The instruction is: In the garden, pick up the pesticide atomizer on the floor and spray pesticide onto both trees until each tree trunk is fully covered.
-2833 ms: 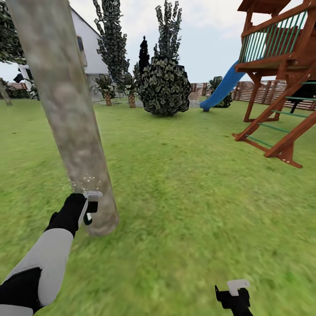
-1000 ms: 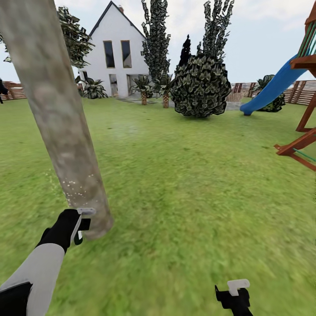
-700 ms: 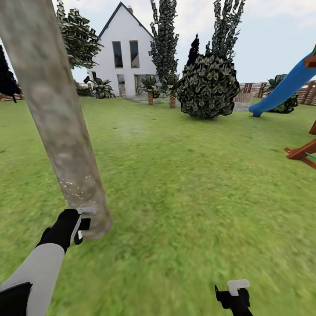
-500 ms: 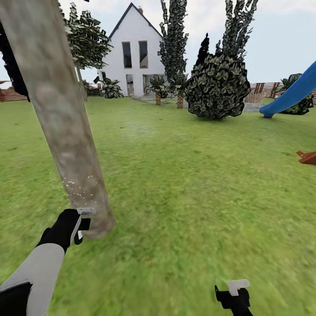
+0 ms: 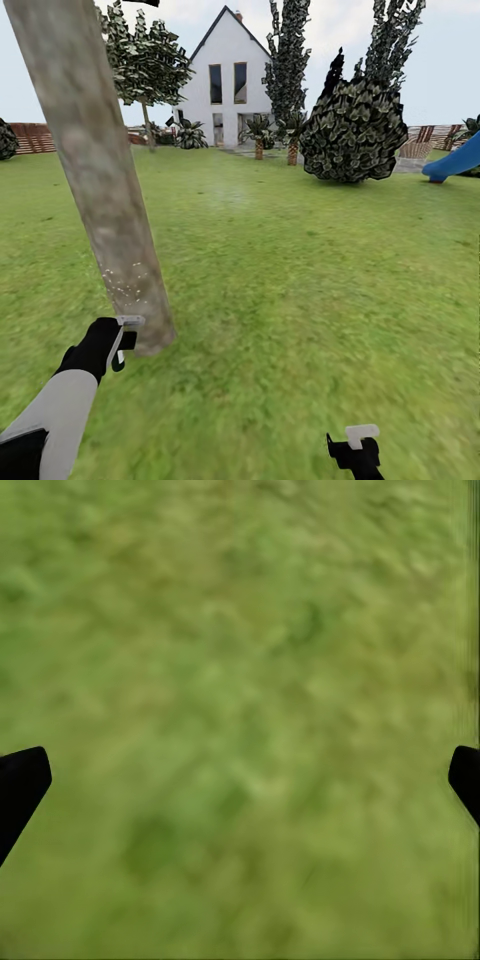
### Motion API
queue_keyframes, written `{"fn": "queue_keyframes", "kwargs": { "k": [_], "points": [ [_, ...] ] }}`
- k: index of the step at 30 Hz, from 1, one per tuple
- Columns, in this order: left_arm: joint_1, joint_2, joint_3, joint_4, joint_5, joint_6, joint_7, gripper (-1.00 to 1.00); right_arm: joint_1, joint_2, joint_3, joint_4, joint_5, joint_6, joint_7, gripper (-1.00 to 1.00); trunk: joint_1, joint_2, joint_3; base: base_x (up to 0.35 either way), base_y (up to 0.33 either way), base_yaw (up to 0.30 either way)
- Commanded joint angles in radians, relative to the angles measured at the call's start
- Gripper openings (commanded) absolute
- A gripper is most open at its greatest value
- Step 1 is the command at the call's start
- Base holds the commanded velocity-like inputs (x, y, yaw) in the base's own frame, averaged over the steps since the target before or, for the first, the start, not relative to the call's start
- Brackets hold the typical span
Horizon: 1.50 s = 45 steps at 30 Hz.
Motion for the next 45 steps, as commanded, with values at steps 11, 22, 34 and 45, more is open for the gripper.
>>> {"fn": "queue_keyframes", "kwargs": {
  "k": [11, 22, 34, 45],
  "points": [
    [-0.001, -0.001, 0.004, -0.003, -0.006, 0.004, -0.004, -1.00, -0.001, 0.000, -0.005, 0.002, 0.011, -0.004, -0.005, 1.00, 0.000, 0.000, -0.001, 0.122, -0.272, 0.007],
    [-0.001, -0.001, 0.006, -0.003, -0.006, 0.004, -0.004, -1.00, -0.001, 0.000, -0.005, 0.002, 0.011, -0.004, -0.005, 1.00, 0.000, 0.000, -0.001, 0.159, -0.264, 0.256],
    [-0.067, -0.004, 0.009, -0.064, -0.001, 0.021, -0.014, -1.00, -0.001, 0.000, -0.005, 0.002, 0.011, -0.004, -0.006, 1.00, 0.000, 0.000, -0.001, 0.106, -0.160, 0.276],
    [-0.101, 0.031, 0.007, -0.073, -0.005, 0.027, -0.015, -1.00, -0.001, -0.001, -0.005, 0.002, 0.010, -0.004, -0.008, 1.00, 0.000, 0.000, -0.001, 0.000, 0.000, 0.085]
  ]
}}
